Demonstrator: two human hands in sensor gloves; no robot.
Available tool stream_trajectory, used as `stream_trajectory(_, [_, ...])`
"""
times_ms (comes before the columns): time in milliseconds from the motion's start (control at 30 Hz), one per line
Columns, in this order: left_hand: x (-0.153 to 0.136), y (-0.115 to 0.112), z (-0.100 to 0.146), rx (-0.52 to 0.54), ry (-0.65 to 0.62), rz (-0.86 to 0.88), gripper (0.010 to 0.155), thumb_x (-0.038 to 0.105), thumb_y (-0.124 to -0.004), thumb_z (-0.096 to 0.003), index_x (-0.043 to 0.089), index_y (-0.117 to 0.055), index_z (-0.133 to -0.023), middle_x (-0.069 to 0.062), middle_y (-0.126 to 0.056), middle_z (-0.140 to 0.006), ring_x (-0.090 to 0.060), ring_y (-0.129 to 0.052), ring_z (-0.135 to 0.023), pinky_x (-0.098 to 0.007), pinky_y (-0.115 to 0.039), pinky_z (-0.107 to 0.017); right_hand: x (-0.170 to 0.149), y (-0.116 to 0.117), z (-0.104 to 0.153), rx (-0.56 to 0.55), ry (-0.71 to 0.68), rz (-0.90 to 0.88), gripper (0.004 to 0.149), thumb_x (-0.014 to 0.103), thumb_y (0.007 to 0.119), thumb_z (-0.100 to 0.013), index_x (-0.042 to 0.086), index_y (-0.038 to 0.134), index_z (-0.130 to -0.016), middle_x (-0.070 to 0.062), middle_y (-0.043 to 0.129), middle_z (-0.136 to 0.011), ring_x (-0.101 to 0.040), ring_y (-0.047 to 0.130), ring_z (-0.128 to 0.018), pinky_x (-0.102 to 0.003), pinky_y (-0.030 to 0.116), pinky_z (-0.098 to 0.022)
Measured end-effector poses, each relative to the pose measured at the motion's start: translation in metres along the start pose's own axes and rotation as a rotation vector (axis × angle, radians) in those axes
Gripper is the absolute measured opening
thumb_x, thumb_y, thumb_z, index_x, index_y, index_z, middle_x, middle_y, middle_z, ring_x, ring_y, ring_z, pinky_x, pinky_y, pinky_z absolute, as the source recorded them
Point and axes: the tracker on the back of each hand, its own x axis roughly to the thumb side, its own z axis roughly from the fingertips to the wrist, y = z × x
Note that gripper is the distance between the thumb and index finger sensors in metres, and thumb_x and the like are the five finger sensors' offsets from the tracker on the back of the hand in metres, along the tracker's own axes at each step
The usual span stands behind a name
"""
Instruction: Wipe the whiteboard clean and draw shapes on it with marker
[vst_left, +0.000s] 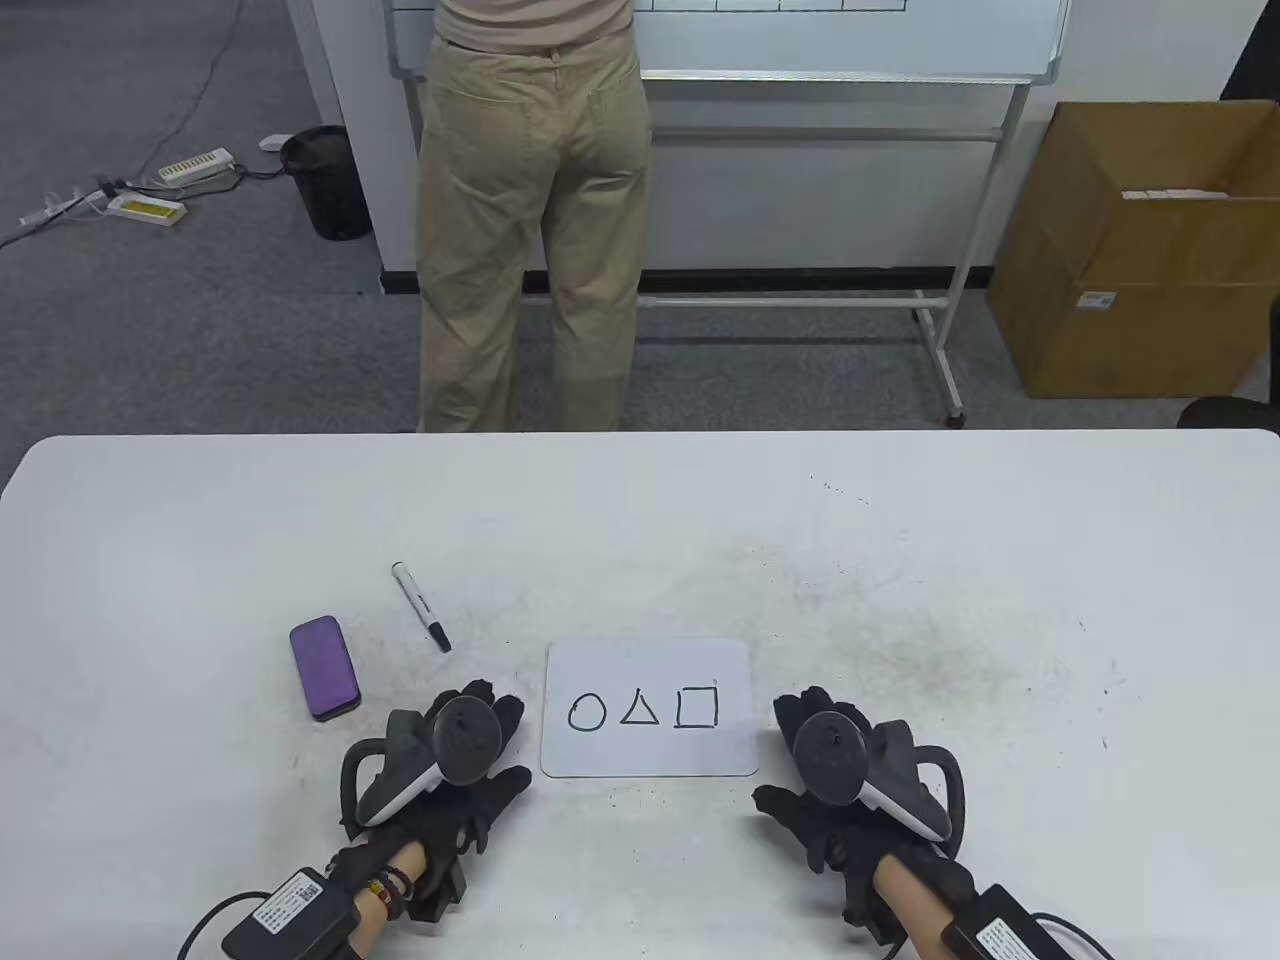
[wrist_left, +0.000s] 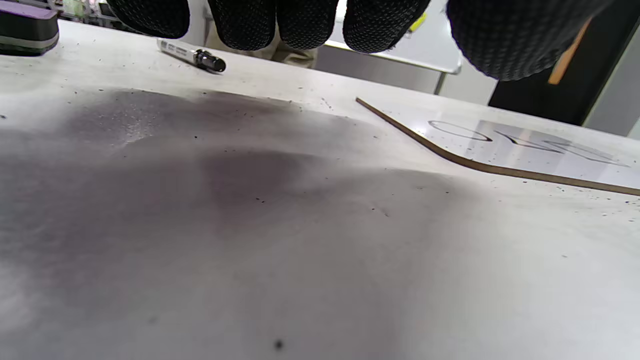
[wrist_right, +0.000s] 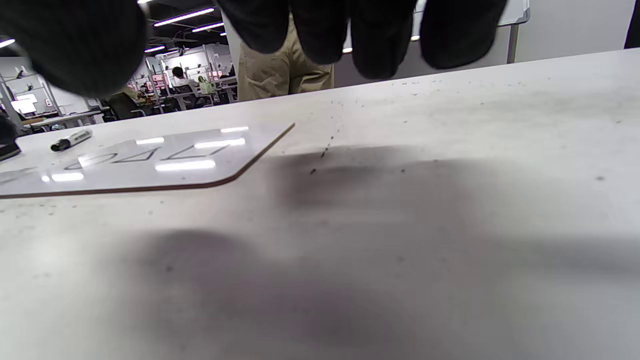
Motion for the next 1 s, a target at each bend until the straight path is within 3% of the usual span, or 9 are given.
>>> stream_trajectory(567, [-0.003,0.0,-0.002,0.009,0.012,0.0,0.075,0.057,-0.071,-0.0362,0.034,-0.053,-0.105,-0.005,-0.043,-0.119,-0.036,-0.051,-0.111,-0.064,-0.052,-0.077,-0.001,-0.002,0.001,-0.006,0.018,-0.017,0.09,0.063,0.075,-0.034,0.023,0.043,-0.108,-0.01,0.046,-0.115,-0.039,0.059,-0.108,-0.059,0.058,-0.072])
stream_trajectory(1000, [-0.029,0.021,-0.007,0.103,0.195,-0.015,0.074,0.058,-0.071,-0.0372,0.032,-0.055,-0.105,-0.007,-0.045,-0.119,-0.037,-0.053,-0.111,-0.063,-0.055,-0.076,0.003,-0.002,0.001,-0.003,0.005,-0.028,0.09,0.062,0.076,-0.034,0.023,0.044,-0.108,-0.01,0.047,-0.115,-0.04,0.06,-0.107,-0.059,0.059,-0.072])
